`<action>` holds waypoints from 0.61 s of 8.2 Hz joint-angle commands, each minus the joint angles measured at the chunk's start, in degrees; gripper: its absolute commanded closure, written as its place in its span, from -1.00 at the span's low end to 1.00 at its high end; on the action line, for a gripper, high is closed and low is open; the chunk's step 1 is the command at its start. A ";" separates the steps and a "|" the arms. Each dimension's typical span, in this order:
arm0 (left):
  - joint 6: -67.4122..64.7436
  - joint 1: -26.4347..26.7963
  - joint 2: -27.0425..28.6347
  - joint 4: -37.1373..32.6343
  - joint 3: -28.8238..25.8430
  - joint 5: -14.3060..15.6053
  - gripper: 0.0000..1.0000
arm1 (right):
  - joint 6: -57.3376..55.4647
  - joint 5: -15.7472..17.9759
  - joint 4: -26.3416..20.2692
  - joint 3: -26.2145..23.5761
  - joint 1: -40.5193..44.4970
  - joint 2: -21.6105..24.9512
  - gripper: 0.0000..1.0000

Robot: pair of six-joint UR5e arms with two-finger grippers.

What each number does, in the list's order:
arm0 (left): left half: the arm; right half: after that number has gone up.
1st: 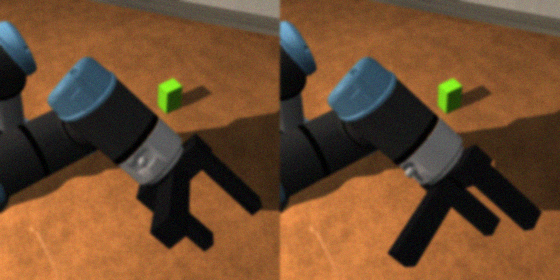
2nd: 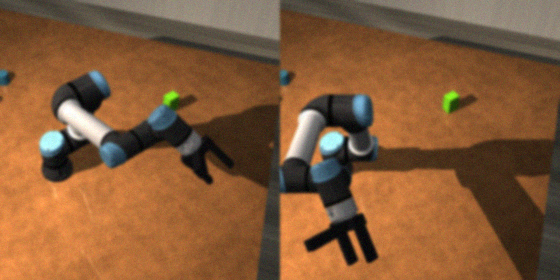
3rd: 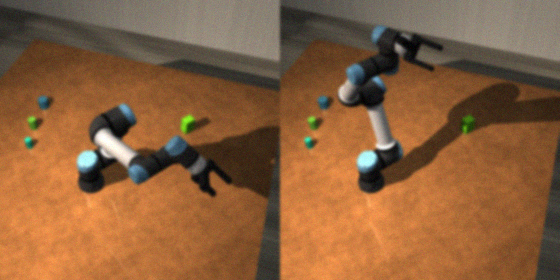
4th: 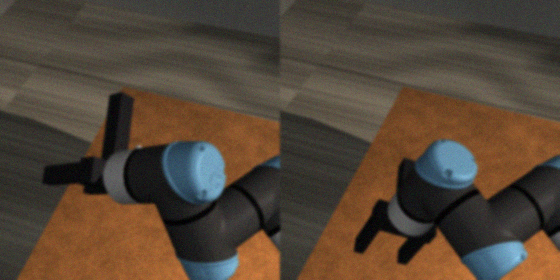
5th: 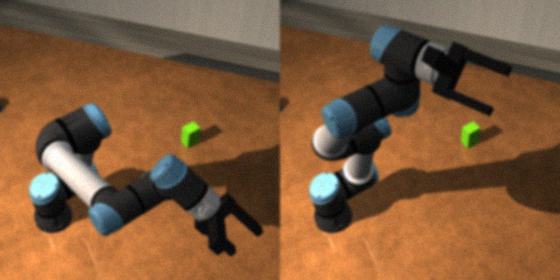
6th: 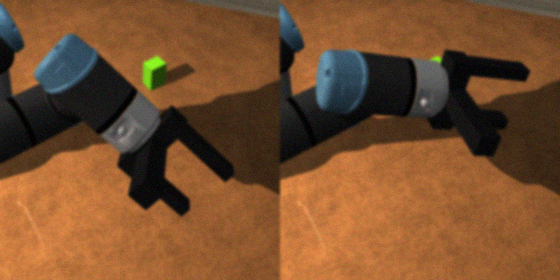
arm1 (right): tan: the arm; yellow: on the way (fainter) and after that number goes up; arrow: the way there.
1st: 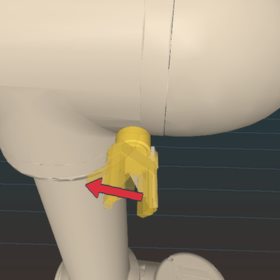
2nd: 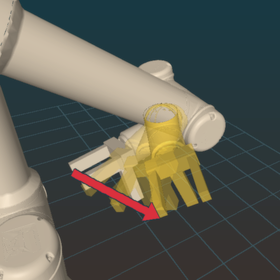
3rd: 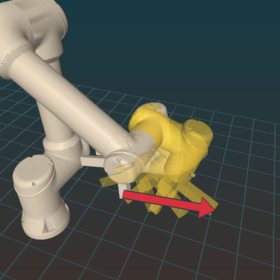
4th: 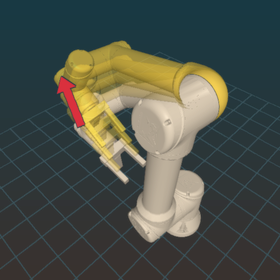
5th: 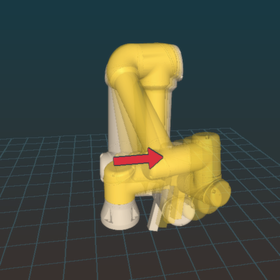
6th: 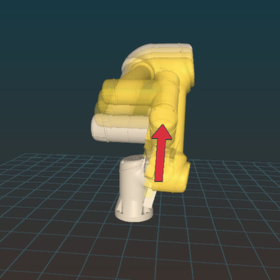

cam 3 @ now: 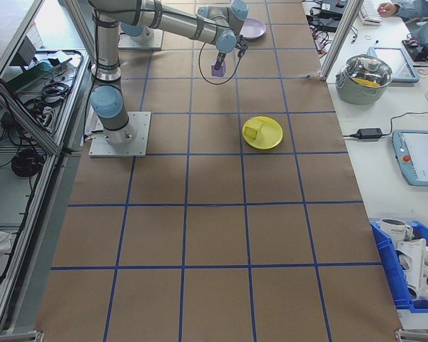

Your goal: Sort blocks by color into plates

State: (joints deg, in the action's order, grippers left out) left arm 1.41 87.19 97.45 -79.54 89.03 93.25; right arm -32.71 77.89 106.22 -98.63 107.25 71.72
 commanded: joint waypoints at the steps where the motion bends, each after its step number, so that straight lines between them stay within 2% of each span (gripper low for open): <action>1: 0.00 0.00 0.02 -0.08 0.01 0.00 -1.00 | -7.98 -1.42 5.66 0.02 6.03 -4.04 1.00; 3: 0.00 0.00 0.02 -0.08 0.01 0.00 -1.00 | -0.45 -0.90 9.68 -0.16 8.49 -6.59 1.00; 4: 0.00 0.00 0.02 -0.08 0.01 0.00 -1.00 | 0.53 -0.99 9.97 -0.25 8.50 -7.03 1.00; 5: 0.09 0.00 0.02 -0.08 0.09 0.00 -1.00 | 0.20 -0.47 9.97 -0.33 8.68 -7.04 0.59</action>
State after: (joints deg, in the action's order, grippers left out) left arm 1.41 87.19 97.47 -79.63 89.04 93.25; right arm -33.83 76.90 115.13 -98.80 115.25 65.42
